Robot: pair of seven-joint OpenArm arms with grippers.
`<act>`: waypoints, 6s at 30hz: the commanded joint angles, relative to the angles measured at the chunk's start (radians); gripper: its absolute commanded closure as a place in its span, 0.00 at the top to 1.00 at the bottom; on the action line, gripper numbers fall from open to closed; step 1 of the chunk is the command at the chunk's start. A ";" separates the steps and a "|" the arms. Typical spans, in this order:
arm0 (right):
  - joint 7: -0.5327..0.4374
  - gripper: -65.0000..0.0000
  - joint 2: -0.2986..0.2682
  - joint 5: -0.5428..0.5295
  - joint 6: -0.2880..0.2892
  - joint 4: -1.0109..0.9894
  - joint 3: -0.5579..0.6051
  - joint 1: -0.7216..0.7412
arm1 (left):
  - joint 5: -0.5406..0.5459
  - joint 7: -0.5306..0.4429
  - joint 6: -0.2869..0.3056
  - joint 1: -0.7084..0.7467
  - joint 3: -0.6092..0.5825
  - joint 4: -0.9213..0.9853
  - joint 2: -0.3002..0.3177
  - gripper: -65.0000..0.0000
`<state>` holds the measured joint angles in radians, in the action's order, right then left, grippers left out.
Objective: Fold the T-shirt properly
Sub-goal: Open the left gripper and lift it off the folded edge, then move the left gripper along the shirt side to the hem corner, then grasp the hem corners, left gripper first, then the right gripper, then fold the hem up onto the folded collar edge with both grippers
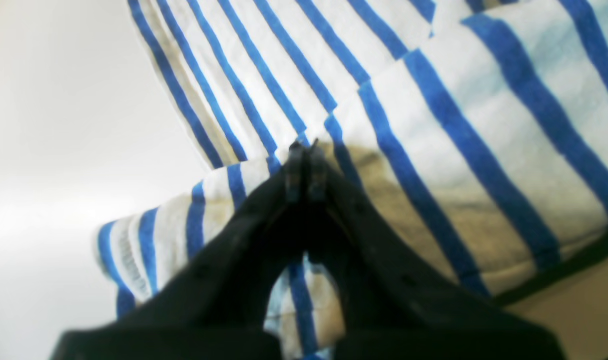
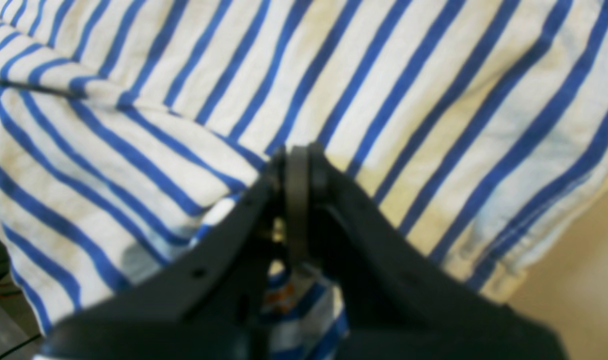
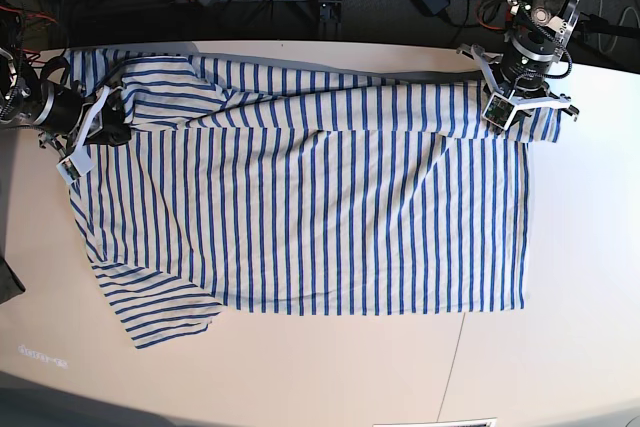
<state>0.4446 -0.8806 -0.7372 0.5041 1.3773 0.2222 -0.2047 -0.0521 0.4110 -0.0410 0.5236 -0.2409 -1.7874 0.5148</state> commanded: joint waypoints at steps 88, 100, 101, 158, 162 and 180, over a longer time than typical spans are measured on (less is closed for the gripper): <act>0.046 0.00 -0.002 0.112 0.058 -0.005 0.005 -0.004 | 1.031 0.327 0.450 -0.921 0.397 1.055 -0.060 0.73; 0.049 0.00 -0.002 0.112 0.058 -0.005 0.005 -0.004 | 0.983 0.333 0.449 -0.962 0.344 1.055 -0.106 0.73; 0.049 0.00 -0.002 0.112 0.058 -0.005 0.005 -0.004 | 0.977 0.328 0.449 -0.962 0.337 1.055 -0.110 0.73; -0.101 0.52 0.309 0.209 -0.003 -1.114 -0.298 1.010 | 0.770 0.372 0.499 -1.033 0.135 1.055 -0.148 0.00; -0.089 0.53 0.317 0.210 -0.003 -1.178 -0.298 1.004 | 0.769 0.372 0.499 -1.033 0.135 1.055 -0.148 0.00; -0.113 0.53 0.494 0.358 0.016 -1.201 -0.298 0.999 | 0.772 0.377 0.499 -1.039 0.135 1.055 -0.148 0.00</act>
<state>0.2646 -0.3847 -0.4118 0.4950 0.1795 -0.0776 0.7898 0.7418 0.7444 0.4473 -0.4992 -0.1020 -0.7284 0.3603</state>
